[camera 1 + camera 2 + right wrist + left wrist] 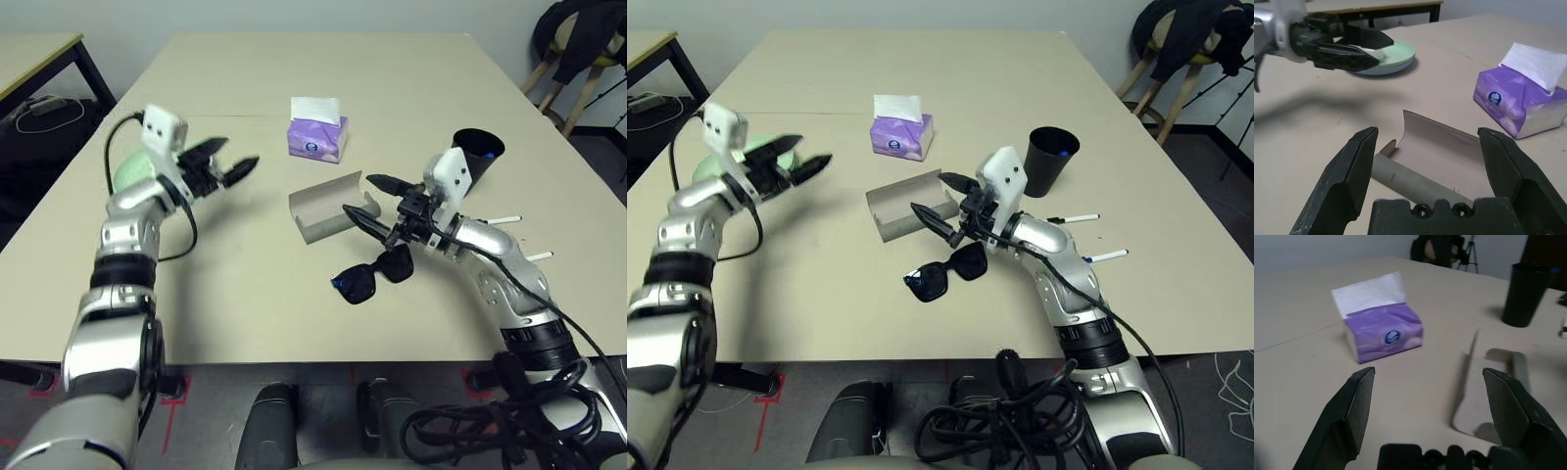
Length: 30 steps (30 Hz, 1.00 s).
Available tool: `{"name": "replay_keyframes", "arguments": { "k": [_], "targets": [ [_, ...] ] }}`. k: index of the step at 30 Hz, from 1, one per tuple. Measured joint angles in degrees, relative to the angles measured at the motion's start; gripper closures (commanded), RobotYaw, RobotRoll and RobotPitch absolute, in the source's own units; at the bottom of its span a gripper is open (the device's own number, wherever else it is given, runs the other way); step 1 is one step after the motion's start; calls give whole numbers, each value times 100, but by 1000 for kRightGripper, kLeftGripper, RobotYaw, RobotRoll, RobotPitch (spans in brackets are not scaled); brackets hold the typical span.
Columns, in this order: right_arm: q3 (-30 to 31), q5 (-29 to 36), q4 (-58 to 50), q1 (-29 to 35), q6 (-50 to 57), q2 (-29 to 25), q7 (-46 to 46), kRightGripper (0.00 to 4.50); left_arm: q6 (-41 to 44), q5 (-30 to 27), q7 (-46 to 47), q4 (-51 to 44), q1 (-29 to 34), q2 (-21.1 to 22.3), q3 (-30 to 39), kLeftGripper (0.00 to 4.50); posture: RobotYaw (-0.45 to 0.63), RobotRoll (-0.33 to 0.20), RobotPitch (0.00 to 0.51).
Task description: Organize and tidy the items on the table.
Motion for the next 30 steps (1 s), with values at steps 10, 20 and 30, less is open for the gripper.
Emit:
{"name": "replay_keyframes", "arguments": {
  "k": [10, 20, 30],
  "targets": [
    [444, -208, -705, -225, 1150, -753, 123, 0, 309, -510, -508, -1798, 1217, -76, -227, 35, 154, 0, 201],
    [912, -220, -804, -855, 2010, -1704, 1073, 0, 275, -699, -570, -2794, 2000, -279, -640, 35, 134, 0, 208],
    [2147, -526, -1253, -2057, 2331, -2838, 2588, 0, -518, -627, -1281, -2762, 2035, -15, -948, 35, 99, 0, 208]
  ]
}}
